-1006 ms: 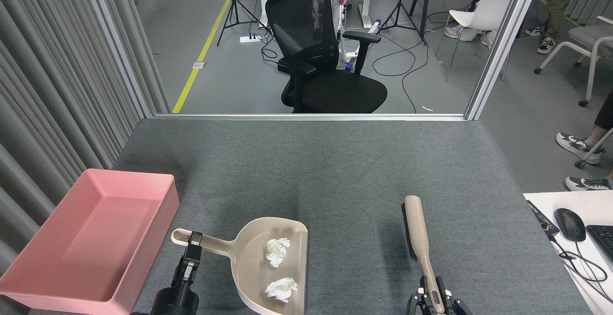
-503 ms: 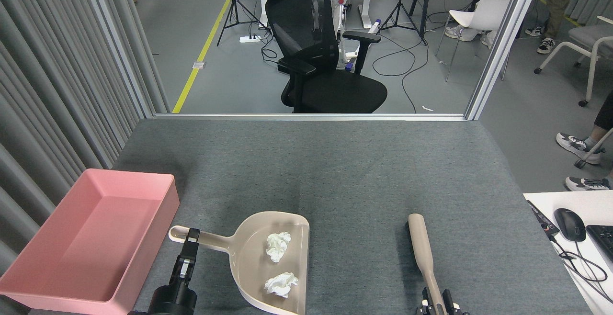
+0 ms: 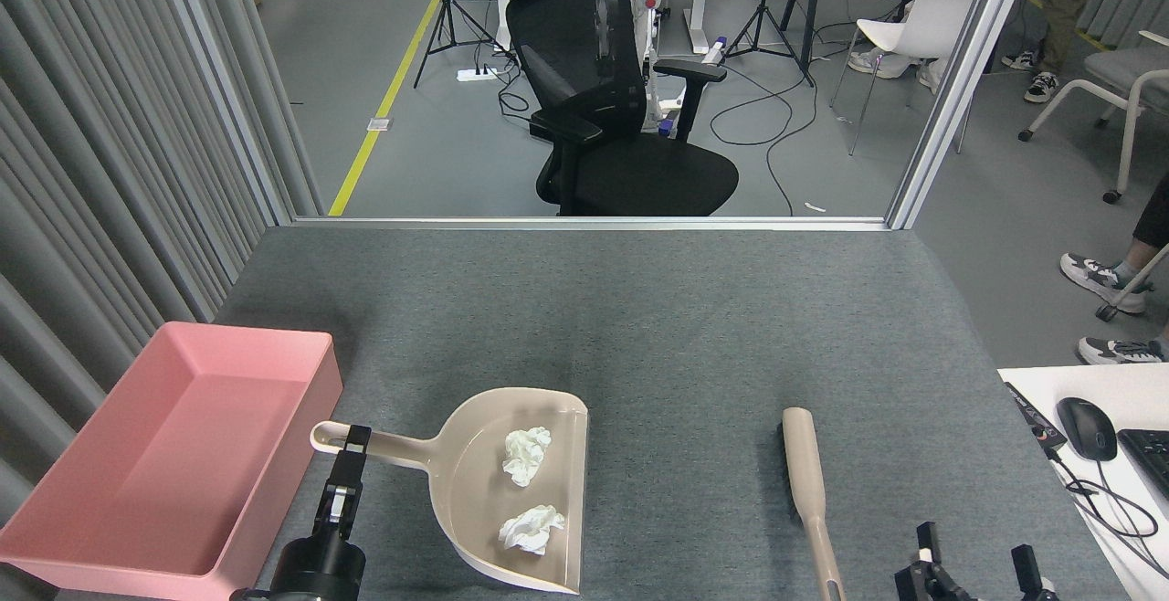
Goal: Sweep and dump garbage into bin
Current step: 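Lift the dustpan with the left gripper over the pink bin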
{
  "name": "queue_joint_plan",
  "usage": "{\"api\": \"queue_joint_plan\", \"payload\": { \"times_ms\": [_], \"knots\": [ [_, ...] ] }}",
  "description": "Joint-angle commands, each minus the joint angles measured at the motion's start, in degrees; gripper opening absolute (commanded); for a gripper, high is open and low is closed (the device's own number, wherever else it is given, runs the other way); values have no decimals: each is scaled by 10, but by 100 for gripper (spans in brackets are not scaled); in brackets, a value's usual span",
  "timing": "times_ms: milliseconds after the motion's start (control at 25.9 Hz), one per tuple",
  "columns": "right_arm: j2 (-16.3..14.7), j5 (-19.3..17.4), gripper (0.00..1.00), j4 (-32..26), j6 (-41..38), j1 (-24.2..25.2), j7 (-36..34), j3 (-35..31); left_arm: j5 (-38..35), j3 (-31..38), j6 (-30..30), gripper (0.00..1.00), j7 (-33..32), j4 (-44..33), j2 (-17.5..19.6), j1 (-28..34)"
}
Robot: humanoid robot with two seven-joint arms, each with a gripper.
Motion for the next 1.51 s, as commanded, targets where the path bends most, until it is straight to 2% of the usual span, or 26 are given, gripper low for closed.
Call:
{"api": "queue_joint_plan", "payload": {
  "times_ms": [0,309,696,851,928,1161,1354,1470],
  "knots": [
    [-21,-18,100,4,-15,-2,4,-28,21,6,1,14,-9,-3,1,-2],
    [-14,-18,100,26,-15,0,4,-26,49,35,38,15,-37,-55,4,-5],
    [-10,-17,100,31,-15,0,5,-25,96,72,96,16,-70,-118,52,-20],
    [-10,-16,100,32,-15,0,5,-23,129,99,113,16,-71,-115,98,-35],
    [-10,-16,100,34,-14,0,5,-22,149,121,113,16,-71,-97,138,-51],
    [-4,-15,100,35,-14,-1,5,-20,210,151,102,17,-71,2,262,-101],
    [-4,-16,100,41,-16,-1,5,-21,229,162,70,17,-67,102,324,-131],
    [-4,-16,100,48,-16,-1,5,-22,216,164,20,17,-58,167,353,-138]
  ]
}}
